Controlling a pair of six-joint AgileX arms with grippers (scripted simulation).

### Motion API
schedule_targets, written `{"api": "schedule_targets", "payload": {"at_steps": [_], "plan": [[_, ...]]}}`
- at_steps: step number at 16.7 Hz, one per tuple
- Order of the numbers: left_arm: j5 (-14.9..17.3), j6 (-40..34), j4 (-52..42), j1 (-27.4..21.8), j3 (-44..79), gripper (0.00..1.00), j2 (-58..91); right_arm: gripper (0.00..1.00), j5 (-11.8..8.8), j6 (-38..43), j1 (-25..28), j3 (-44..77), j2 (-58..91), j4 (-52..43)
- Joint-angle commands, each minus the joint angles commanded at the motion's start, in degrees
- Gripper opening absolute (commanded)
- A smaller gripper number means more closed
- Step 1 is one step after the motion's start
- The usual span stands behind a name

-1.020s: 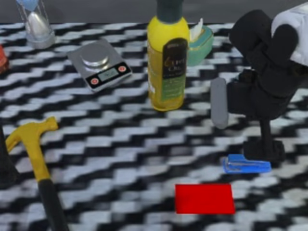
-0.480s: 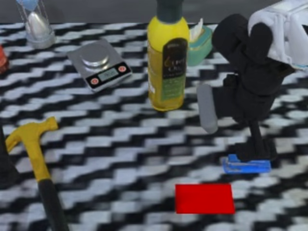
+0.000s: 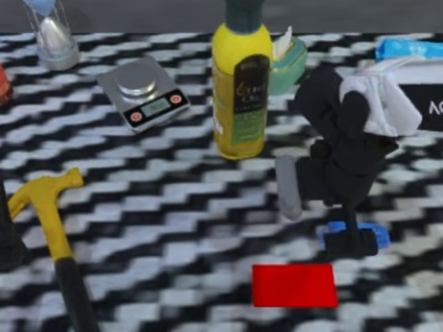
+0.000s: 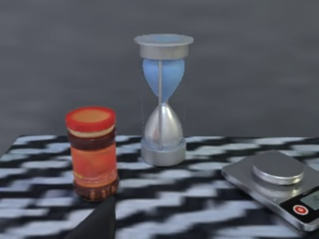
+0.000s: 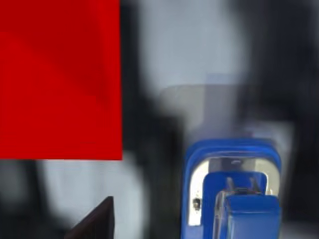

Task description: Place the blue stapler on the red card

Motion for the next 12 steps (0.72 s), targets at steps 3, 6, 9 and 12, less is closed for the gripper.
{"api": "schedule_targets", "payload": {"at_steps": [3, 6, 9, 12], "plan": [[0.0, 0.0, 0.0, 0.0, 0.0, 1.0, 0.0, 1.0, 0.0, 0.0, 0.1, -3.2, 2.3, 5.0], [0.0, 0.0, 0.0, 0.0, 0.0, 1.0, 0.0, 1.0, 0.0, 0.0, 0.1, -3.6, 2.6, 5.5], [0.0, 0.0, 0.0, 0.0, 0.0, 1.0, 0.0, 0.85, 0.0, 0.0, 0.1, -3.6, 2.6, 5.5], [0.0, 0.0, 0.0, 0.0, 0.0, 1.0, 0.0, 0.62, 0.0, 0.0, 0.1, -3.6, 2.6, 5.5]]}}
